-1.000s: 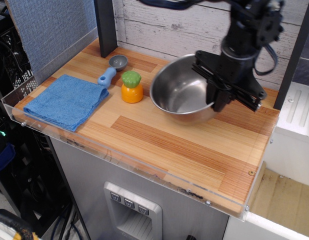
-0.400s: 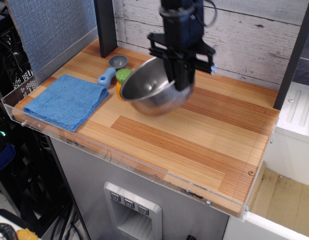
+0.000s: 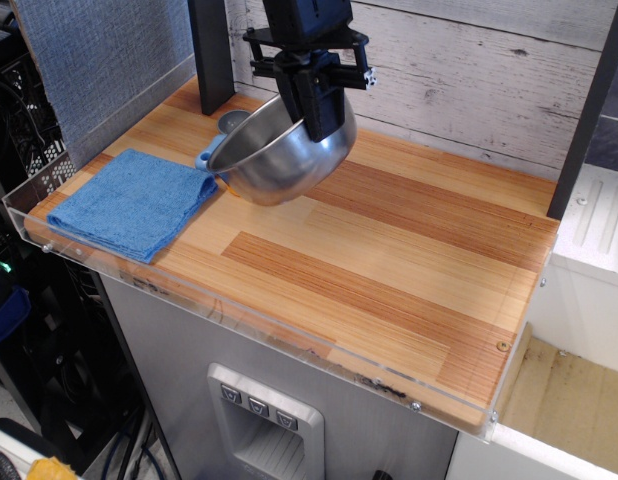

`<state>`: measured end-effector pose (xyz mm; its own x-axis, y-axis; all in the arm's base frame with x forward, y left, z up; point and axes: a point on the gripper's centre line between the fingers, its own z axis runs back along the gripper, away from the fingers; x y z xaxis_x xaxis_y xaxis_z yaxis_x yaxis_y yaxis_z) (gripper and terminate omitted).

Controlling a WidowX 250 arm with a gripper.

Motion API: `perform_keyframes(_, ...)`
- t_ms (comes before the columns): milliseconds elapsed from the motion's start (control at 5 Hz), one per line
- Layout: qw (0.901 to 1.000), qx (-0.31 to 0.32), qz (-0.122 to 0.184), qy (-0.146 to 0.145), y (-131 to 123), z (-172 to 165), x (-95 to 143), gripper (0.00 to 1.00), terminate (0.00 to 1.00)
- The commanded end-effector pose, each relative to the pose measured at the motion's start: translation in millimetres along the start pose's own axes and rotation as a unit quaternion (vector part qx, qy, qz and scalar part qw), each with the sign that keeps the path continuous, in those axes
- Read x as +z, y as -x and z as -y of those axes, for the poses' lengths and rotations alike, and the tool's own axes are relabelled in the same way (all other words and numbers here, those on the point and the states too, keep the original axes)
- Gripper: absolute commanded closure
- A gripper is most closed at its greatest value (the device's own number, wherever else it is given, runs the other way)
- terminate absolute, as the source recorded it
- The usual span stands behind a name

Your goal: Move the bowl on top of the cloth.

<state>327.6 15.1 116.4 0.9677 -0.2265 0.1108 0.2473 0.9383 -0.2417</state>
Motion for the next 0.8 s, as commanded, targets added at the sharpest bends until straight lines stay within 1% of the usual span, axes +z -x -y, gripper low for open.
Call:
perform_keyframes(0, 0.9966, -0.040, 0.071, 0.008, 0, 8, 52, 1.00, 0.00)
perform_keyframes(200, 0.9976, -0.032, 0.058, -0.018, 4, 10, 65, 1.00, 0.00)
perform_keyframes(400, 0.9978, -0.008, 0.036, -0.056, 15, -2, 72, 1.00, 0.00)
perform_keyframes(600, 0.9972, 0.005, 0.025, -0.071, 28, -15, 77, 1.00, 0.00)
